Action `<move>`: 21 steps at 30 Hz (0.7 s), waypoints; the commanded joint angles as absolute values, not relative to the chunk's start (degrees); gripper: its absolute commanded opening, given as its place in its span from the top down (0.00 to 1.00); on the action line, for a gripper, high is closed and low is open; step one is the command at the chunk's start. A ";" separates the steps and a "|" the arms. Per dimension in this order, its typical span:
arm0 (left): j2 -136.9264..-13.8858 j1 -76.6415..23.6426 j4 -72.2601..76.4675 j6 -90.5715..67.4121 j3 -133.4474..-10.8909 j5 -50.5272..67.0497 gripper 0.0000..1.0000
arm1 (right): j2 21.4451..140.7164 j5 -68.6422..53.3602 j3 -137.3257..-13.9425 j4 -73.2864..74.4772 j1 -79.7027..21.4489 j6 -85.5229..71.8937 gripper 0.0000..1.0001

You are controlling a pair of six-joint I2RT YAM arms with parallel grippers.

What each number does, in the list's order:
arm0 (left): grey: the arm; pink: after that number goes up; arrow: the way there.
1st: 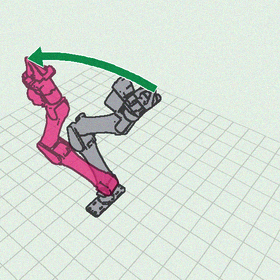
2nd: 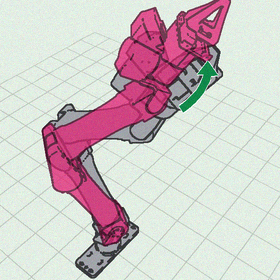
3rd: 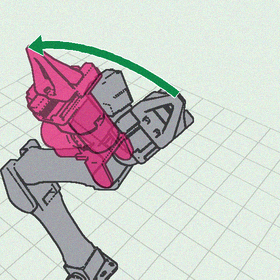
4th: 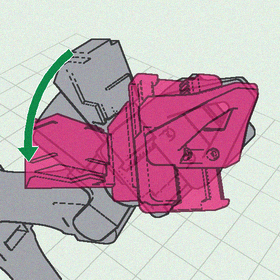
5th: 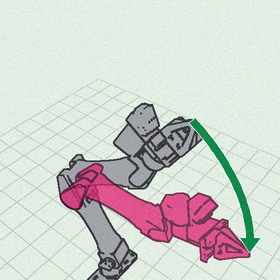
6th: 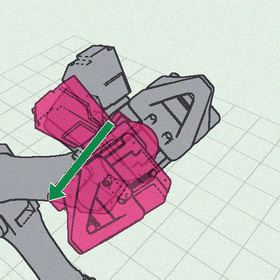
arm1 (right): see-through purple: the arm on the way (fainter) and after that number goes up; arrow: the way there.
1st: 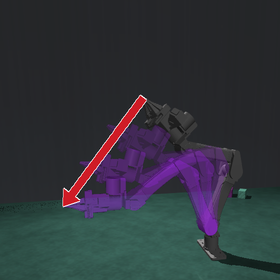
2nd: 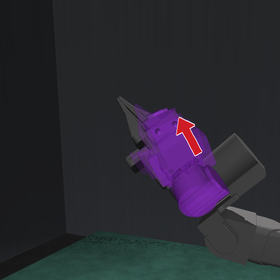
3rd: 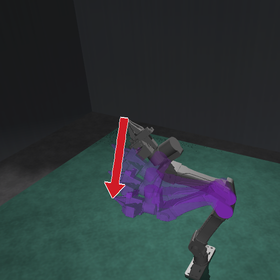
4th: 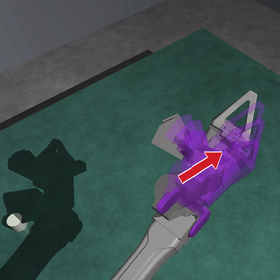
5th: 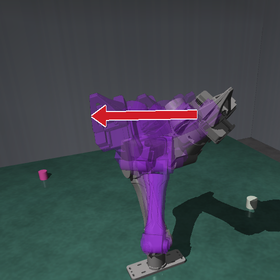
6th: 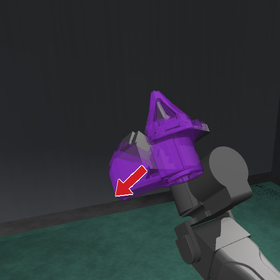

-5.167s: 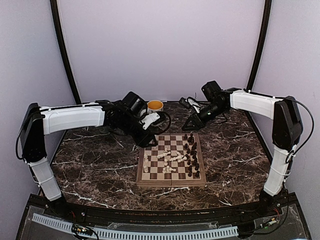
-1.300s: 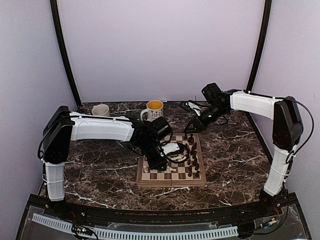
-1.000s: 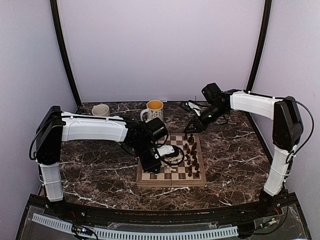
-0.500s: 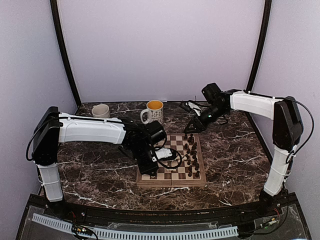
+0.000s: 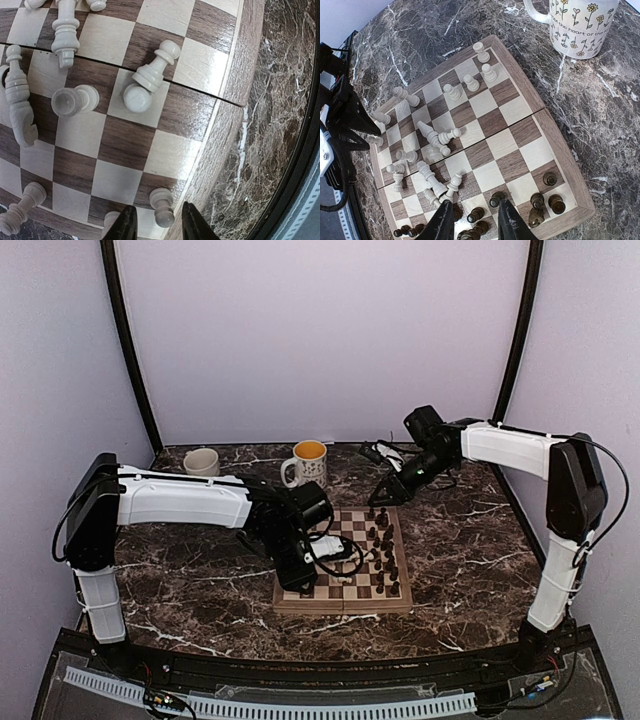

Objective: Set up the chess pieces on the board
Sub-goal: Move the pawn to h2, then pick up the pawn from the chessboard.

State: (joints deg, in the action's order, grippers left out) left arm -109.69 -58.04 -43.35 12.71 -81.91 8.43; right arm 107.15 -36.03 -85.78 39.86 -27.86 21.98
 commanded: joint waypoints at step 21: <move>-113.25 -58.45 -30.26 12.43 -89.01 12.14 0.69 | 105.12 -35.78 -85.17 39.12 -27.97 22.45 0.69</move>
State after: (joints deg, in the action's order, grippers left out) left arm -112.22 -58.04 -31.07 11.40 -87.39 9.89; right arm 107.13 -35.99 -85.58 39.86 -27.86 22.02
